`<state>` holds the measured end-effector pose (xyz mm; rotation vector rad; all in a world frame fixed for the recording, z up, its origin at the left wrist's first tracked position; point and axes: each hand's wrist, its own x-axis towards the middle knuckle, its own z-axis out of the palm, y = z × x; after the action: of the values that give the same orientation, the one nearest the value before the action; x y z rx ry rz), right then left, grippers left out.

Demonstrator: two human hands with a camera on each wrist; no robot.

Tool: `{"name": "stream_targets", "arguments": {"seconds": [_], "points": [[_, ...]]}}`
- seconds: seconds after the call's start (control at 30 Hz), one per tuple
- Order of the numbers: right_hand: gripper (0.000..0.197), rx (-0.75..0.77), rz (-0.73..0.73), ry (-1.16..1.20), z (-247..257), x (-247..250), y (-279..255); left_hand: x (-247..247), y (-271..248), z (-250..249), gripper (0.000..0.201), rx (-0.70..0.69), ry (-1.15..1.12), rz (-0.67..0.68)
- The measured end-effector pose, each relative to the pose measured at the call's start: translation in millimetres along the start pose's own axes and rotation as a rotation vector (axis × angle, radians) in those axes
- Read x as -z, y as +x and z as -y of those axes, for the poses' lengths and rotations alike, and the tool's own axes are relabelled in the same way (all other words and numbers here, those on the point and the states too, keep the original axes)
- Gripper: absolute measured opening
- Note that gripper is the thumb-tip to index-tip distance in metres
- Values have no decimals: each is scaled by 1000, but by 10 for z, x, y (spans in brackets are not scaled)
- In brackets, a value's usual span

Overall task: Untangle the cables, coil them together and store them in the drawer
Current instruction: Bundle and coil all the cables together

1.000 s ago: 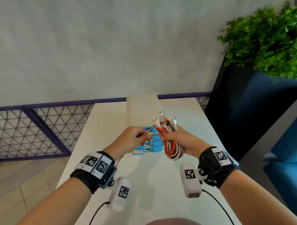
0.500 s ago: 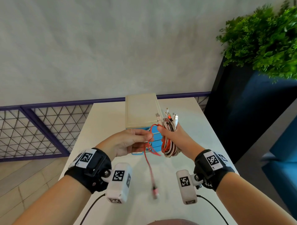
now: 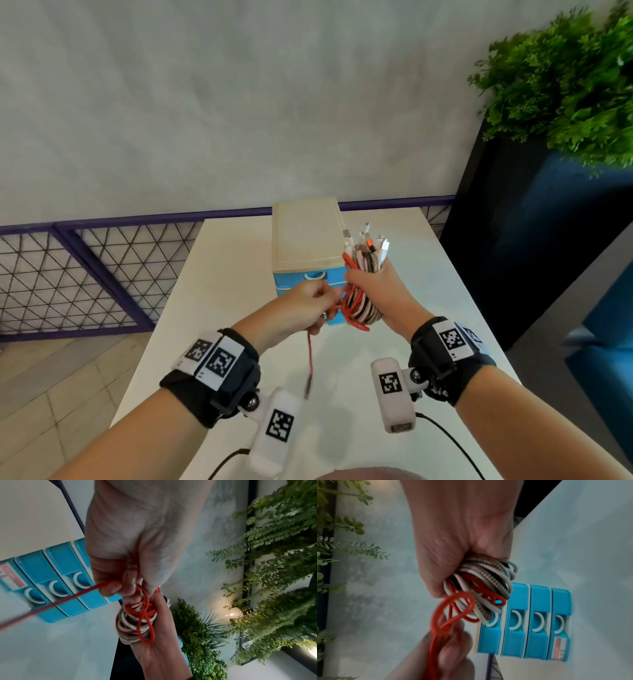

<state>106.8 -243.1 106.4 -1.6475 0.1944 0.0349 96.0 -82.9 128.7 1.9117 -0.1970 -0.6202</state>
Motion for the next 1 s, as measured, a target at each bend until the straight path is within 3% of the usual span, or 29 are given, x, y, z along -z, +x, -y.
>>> {"name": "stream_targets", "arguments": {"seconds": [0.1, 0.2, 0.4, 0.53, 0.7, 0.9, 1.0], "points": [[28, 33, -192, -6, 11, 155, 87, 79, -78, 78, 32, -35, 30, 138], [34, 43, -291, -14, 54, 280, 119, 177, -145, 160, 31, -64, 109, 238], [31, 57, -332, -69, 108, 274, 112, 192, -136, 216, 6, -35, 297, 129], [24, 70, -375, 16, 198, 289, 112, 161, -132, 274, 22, -19, 386, -35], [27, 47, -327, 111, 213, 306, 113, 186, -112, 413, 26, -1, 425, -15], [13, 27, -245, 197, 206, 244, 90, 152, -207, 382, 17, -79, 148, 311], [14, -7, -168, 284, 232, 304, 85, 234, -233, 382, 20, -107, 133, 326]]}}
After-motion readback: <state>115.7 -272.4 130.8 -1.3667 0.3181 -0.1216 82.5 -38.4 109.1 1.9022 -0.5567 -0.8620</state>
